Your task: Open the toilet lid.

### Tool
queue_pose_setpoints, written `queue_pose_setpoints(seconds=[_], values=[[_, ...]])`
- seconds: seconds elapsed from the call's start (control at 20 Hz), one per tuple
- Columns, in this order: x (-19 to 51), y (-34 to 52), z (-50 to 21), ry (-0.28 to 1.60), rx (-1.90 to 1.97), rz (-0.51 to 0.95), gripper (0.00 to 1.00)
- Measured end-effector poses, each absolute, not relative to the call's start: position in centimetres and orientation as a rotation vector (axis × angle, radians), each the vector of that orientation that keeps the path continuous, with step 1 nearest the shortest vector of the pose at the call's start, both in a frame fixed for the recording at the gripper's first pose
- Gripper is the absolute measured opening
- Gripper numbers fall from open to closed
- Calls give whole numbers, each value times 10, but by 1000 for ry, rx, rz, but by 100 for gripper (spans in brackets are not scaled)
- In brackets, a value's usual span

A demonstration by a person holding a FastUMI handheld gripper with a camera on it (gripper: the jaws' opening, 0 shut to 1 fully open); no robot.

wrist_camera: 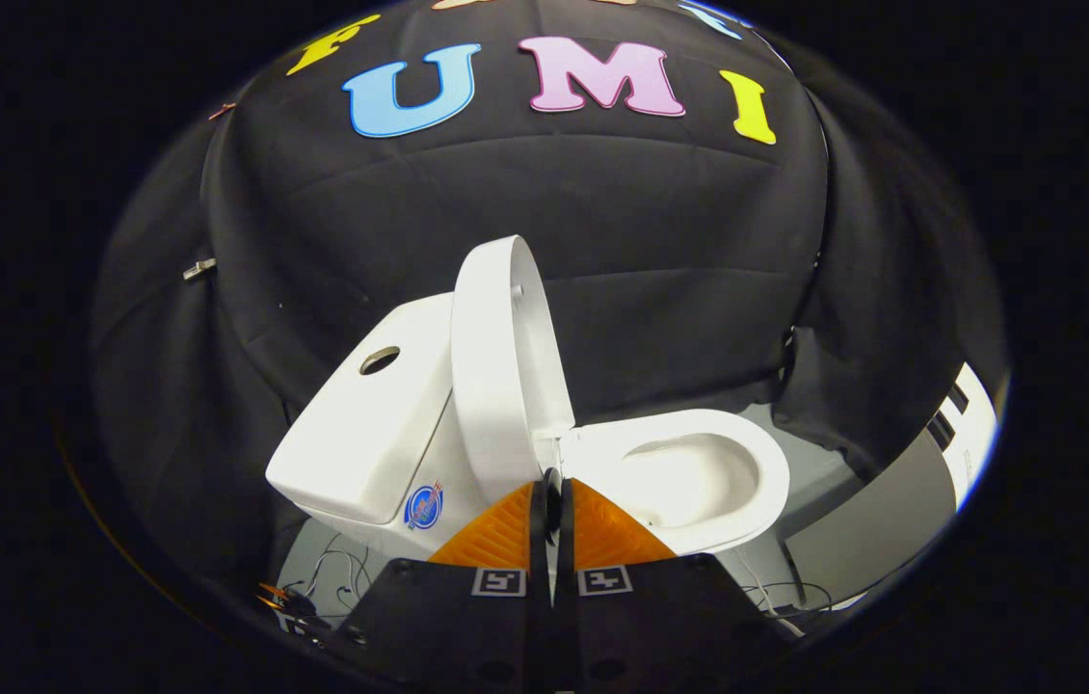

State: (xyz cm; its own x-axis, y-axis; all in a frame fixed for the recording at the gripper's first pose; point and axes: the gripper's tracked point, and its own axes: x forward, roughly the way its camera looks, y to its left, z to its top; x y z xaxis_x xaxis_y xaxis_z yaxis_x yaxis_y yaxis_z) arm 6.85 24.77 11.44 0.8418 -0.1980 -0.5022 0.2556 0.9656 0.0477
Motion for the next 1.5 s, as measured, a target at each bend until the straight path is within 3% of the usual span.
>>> queue_pose_setpoints(seconds=[1.25, 1.4, 1.5], values=[[84, 305, 102, 506, -121, -336, 9], [86, 305, 101, 512, -113, -312, 15], [90, 319, 100, 523, -114, -229, 29]])
